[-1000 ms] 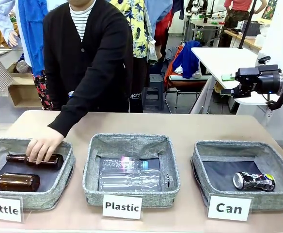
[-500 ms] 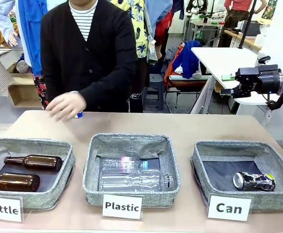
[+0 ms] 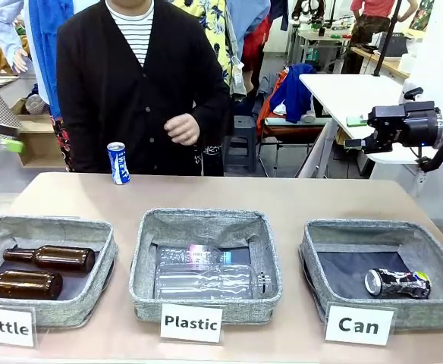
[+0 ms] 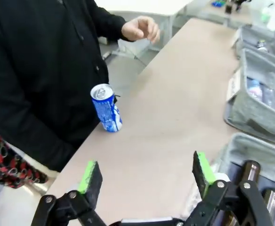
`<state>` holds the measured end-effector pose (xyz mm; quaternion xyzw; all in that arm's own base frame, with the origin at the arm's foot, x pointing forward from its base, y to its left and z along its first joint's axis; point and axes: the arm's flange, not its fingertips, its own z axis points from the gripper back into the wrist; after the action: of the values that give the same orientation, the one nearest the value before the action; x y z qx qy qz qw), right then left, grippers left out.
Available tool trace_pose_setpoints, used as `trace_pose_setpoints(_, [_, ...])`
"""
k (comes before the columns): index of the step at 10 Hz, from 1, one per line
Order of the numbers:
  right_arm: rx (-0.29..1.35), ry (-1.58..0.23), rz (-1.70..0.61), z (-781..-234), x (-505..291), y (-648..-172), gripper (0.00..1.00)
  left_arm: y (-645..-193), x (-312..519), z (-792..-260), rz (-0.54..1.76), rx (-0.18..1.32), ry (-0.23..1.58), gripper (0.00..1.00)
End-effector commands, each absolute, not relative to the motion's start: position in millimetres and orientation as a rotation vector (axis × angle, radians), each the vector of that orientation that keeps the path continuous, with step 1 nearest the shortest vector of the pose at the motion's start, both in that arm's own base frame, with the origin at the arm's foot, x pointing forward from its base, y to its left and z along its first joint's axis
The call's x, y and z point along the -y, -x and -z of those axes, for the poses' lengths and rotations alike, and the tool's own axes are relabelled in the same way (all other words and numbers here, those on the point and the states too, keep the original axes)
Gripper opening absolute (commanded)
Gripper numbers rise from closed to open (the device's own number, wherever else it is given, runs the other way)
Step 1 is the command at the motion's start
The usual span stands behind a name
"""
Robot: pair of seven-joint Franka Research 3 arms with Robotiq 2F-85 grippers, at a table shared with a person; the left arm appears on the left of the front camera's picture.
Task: Sort the can waste into the basket.
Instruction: Pick up the can waste from the table and place it in the right Fabric basket.
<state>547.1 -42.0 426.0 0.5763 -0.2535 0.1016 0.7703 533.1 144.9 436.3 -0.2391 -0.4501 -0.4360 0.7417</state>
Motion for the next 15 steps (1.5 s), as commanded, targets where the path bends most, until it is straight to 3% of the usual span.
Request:
trace_pose_setpoints(1, [0.547,-1.252,-0.225,-429.9,42.5,-548.2,1.0,-567.0,-129.5,-420.4,0.957,0.958,0.522,1.0])
trace_pose_setpoints(3, [0.547,-1.252,-0.225,-429.9,42.5,-548.2,1.0,-597.7,-95.8,-390.4,1.01,0.839,0.566,1.0])
trace_pose_setpoints(10, [0.547,-1.252,-0.225,-429.9,42.5,-548.2,1.0,-680.1,-31.7,-323.2,1.031,0.756,0.464,1.0])
trace_pose_setpoints(15, [0.547,-1.252,-0.225,-429.9,42.5,-548.2,1.0,-712.4,-16.5,-305.0,1.016,0.84,0.433,1.0])
